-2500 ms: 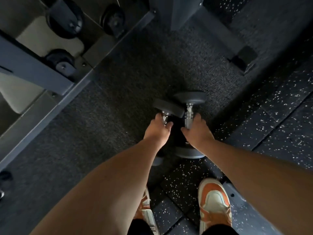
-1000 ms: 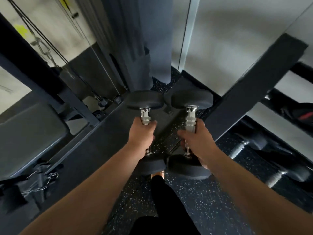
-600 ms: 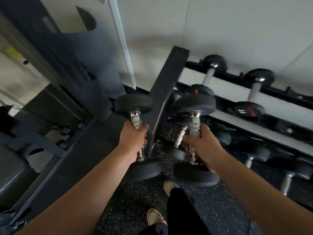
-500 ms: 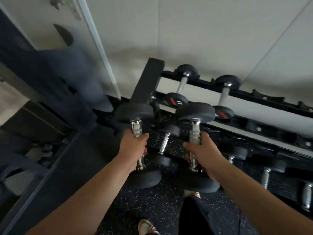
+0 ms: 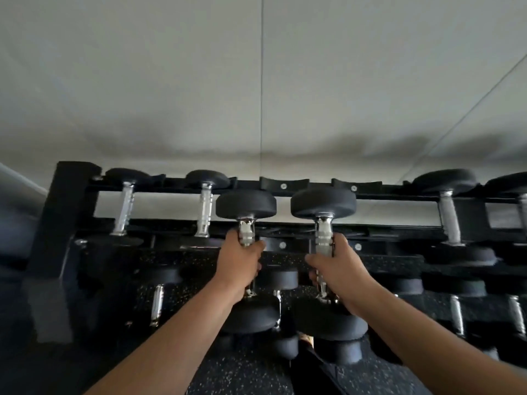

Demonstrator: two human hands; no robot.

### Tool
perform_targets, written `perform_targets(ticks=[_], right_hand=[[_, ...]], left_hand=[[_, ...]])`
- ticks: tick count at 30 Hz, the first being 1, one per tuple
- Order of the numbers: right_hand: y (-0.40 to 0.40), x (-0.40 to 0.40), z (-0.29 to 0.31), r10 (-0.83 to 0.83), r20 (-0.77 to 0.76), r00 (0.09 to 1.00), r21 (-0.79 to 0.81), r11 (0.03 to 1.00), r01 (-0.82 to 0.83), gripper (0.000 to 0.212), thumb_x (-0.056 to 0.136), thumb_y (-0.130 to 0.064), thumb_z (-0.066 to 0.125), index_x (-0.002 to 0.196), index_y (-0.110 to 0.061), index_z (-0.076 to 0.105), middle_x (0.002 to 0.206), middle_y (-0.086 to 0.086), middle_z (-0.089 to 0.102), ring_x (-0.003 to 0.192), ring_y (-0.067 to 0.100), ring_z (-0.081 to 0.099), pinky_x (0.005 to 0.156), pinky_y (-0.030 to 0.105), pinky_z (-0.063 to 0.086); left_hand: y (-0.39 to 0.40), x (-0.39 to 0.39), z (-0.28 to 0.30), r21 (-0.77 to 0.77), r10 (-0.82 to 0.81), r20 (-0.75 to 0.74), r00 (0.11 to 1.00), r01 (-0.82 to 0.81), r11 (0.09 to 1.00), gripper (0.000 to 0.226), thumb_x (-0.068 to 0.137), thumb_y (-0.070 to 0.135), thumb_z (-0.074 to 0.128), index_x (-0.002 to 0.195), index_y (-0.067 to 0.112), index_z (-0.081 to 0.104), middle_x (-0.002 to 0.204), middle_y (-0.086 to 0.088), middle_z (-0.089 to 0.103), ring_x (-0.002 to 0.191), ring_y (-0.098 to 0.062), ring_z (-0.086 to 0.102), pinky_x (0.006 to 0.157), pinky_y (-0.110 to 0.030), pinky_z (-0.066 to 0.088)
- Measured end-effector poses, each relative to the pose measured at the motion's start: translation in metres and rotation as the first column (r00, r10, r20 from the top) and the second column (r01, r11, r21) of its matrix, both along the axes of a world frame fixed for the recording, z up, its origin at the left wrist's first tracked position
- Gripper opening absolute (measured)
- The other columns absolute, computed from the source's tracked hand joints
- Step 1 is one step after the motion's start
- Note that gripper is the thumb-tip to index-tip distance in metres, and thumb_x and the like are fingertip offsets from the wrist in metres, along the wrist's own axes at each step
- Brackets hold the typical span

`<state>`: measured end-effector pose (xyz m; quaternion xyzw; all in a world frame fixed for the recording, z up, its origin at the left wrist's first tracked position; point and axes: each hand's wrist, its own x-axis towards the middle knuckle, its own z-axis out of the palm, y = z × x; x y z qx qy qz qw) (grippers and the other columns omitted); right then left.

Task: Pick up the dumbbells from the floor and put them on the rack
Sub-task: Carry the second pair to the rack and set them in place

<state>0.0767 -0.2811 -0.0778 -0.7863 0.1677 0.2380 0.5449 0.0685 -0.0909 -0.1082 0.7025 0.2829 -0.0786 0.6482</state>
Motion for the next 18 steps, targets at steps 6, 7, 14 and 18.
perform_targets(ticks=[6,7,14,18], right_hand=[[-0.067,0.050,-0.014,-0.041,-0.012,0.999,-0.036,0.999,0.040,0.017,0.086,-0.030,0.067,0.092,-0.029,0.051,0.079,0.006,0.068,0.051,0.009,0.061,0.046,0.026,0.051],[-0.076,0.057,-0.018,-0.045,-0.017,0.999,-0.043,0.998,0.044,0.017,0.086,-0.032,0.067,0.093,-0.030,0.051,0.080,0.006,0.069,0.050,0.008,0.062,0.045,0.025,0.051],[-0.103,0.080,-0.039,-0.096,-0.058,0.994,-0.049,0.994,0.093,0.018,0.087,-0.028,0.067,0.096,-0.030,0.053,0.082,0.007,0.066,0.055,0.013,0.061,0.052,0.031,0.053],[-0.108,0.082,-0.049,-0.138,-0.071,0.988,-0.050,0.990,0.135,0.018,0.087,-0.024,0.069,0.095,-0.029,0.054,0.077,0.007,0.066,0.051,0.011,0.060,0.050,0.029,0.052]], left_hand=[[-0.060,0.067,-0.026,0.041,-0.064,-0.025,0.998,0.065,0.997,0.017,0.085,0.006,0.064,0.095,0.013,0.052,0.079,-0.017,0.061,0.053,-0.018,0.056,0.042,-0.026,0.041],[-0.067,0.076,-0.033,0.047,-0.063,-0.030,0.998,0.064,0.997,0.018,0.085,0.005,0.064,0.096,0.013,0.052,0.078,-0.015,0.060,0.051,-0.017,0.055,0.041,-0.025,0.042],[-0.076,0.116,-0.075,0.144,-0.046,-0.077,0.996,0.057,0.988,0.021,0.085,0.007,0.062,0.099,0.016,0.049,0.078,-0.011,0.059,0.058,-0.025,0.054,0.052,-0.039,0.044],[-0.071,0.130,-0.089,0.200,-0.036,-0.111,0.993,0.058,0.978,0.027,0.084,0.004,0.061,0.105,0.014,0.048,0.080,-0.010,0.060,0.060,-0.026,0.056,0.057,-0.051,0.052]])
